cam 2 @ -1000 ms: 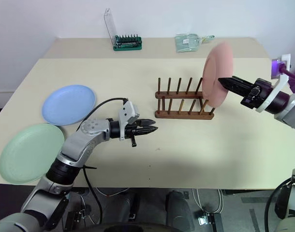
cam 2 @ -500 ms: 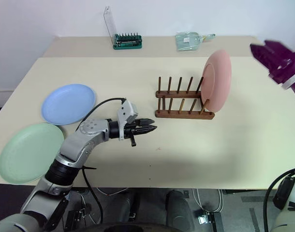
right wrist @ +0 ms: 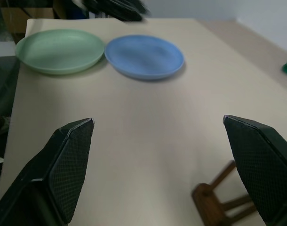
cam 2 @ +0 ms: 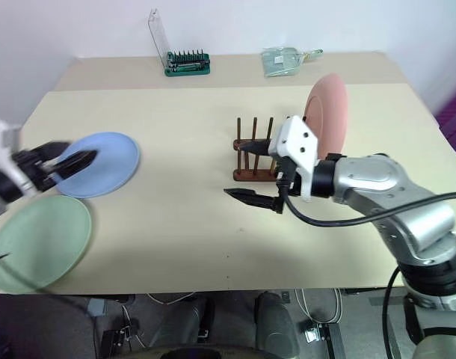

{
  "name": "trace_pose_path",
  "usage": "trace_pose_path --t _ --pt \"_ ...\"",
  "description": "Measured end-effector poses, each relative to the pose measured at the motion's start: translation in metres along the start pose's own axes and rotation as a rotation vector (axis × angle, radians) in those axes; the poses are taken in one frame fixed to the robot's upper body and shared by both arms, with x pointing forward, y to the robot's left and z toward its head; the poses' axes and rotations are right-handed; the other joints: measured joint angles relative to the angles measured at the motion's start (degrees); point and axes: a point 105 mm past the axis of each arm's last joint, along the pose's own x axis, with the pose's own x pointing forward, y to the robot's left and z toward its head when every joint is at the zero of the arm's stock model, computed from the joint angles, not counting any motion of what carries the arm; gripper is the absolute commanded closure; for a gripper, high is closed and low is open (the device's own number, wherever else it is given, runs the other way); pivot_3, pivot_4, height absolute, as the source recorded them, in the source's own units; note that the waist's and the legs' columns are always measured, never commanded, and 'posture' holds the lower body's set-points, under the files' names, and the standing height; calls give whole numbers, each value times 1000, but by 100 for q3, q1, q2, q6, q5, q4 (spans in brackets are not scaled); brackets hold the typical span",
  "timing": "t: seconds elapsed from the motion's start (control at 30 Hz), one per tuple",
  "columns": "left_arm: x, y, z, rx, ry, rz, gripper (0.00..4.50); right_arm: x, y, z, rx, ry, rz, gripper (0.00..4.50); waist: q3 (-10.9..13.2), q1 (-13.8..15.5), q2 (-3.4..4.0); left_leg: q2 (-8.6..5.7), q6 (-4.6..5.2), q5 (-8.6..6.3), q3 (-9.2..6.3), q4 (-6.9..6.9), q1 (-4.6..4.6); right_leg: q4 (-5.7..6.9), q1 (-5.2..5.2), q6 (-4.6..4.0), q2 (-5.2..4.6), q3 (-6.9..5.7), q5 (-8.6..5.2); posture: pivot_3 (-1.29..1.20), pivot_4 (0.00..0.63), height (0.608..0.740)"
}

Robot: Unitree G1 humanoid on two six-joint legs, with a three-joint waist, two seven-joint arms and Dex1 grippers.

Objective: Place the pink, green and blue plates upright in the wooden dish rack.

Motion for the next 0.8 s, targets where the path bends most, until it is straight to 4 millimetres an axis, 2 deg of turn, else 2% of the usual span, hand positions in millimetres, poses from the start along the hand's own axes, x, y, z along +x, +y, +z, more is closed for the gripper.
trace_pose_path --t 0.07,0.13,0.2,0.33,0.57,0.8 --pt "-25 35 -13 -71 21 173 33 2 -3 -11 19 16 -6 0 10 38 -20 0 2 -1 -3 5 0 0 4 0 -1 -3 0 0 150 740" --pt "-43 53 -19 -134 25 273 33 3 -5 -17 23 26 -6 0 5 80 -39 2 14 -9 -6 7 1 2 4 -1 -1 -5 0 0 150 740" --pt "-56 61 -28 -172 47 324 33 6 -5 -19 24 22 1 0 4 102 -41 2 23 -15 -6 6 3 6 3 -1 -10 -5 1 0 150 740" --pt "-84 61 -83 -241 250 376 33 9 -4 -27 41 35 19 0 5 76 -41 2 9 -8 1 -3 5 9 -4 -3 -21 -4 0 0 150 740" --pt "-93 69 -98 -266 300 444 33 10 -1 -37 69 50 30 0 1 121 -54 6 21 -15 -5 -5 5 9 -4 -11 -23 -12 4 0 150 740" --pt "-83 71 -110 -279 325 423 33 11 3 -44 86 61 29 0 1 107 -54 5 19 -14 -3 -10 5 12 -10 -11 -23 -12 4 0 150 740"
